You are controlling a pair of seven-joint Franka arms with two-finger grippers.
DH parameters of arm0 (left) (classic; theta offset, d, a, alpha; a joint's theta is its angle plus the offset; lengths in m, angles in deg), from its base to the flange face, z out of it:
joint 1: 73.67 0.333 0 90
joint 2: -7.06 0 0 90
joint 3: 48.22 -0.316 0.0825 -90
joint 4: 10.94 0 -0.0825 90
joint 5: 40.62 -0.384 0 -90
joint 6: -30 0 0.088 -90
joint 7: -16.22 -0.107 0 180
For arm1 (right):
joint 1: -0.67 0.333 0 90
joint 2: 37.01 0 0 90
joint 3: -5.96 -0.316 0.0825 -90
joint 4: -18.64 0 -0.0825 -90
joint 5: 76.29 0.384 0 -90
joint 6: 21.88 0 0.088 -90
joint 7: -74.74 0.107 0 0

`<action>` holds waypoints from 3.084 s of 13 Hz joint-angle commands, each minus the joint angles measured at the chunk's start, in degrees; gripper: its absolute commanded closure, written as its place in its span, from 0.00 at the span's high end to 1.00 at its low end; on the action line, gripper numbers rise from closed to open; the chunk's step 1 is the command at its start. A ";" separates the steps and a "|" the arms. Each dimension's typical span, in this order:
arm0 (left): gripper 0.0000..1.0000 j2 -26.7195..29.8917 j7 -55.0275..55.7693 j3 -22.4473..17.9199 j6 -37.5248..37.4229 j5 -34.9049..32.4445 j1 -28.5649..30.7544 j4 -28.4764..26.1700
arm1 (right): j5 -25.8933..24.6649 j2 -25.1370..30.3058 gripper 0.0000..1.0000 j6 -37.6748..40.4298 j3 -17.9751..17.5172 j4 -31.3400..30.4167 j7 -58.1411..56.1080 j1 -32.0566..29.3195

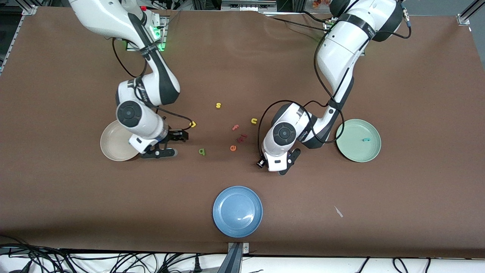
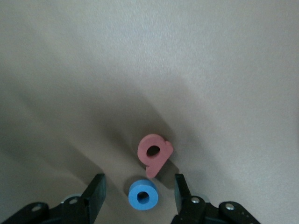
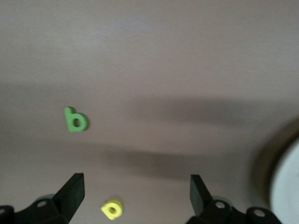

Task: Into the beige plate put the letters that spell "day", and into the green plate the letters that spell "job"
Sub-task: 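Grasp the green b with the right gripper while the left gripper grasps the blue o, then drop b on the beige plate while the left gripper drops o on green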

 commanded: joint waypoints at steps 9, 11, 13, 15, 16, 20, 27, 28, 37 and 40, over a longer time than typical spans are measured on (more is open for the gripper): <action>0.51 -1.87 -0.13 -1.21 -0.63 0.33 -1.42 3.54 | 0.88 -14.20 1.00 -0.13 0.36 15.20 4.33 4.79; 0.49 -2.13 -0.31 -1.38 -0.63 0.33 -1.33 3.63 | 0.79 -15.16 1.00 -0.57 0.36 15.64 4.24 4.97; 0.28 -2.04 -0.31 -1.38 -0.54 0.33 -1.42 3.63 | 0.70 -16.30 0.99 -0.92 0.36 16.86 4.06 5.49; 0.16 -2.04 -0.31 -1.38 -0.63 0.33 -1.33 3.63 | 0.70 -16.75 0.95 -1.44 0.36 16.96 3.98 5.59; 0.09 -1.96 -0.31 -1.38 -0.72 0.33 -1.24 3.55 | 0.70 -16.84 0.94 -1.71 0.36 16.96 3.97 5.59; 0.01 1.63 -2.84 -1.65 -4.21 -0.11 -0.20 3.54 | 0.70 -17.54 0.78 -2.15 0.36 17.48 3.97 5.59; 0.02 14.99 -27.78 -0.07 -30.15 0.86 14.29 -0.48 | 0.88 -17.54 0.44 -2.15 0.36 17.48 4.24 5.59; 0.02 17.79 -32.00 -0.06 -30.25 0.86 16.75 -3.98 | 0.96 -17.54 0.40 -2.15 0.36 17.48 4.32 5.59; 0.11 23.62 -60.07 -0.06 -12.27 0.60 32.68 -32.11 | 1.05 -17.28 0.12 3.18 0.44 20.89 5.38 5.15; 0.41 22.57 -60.08 -0.15 -8.89 0.60 32.60 -34.25 | 0.44 -15.09 0.09 6.90 2.02 21.45 4.94 4.54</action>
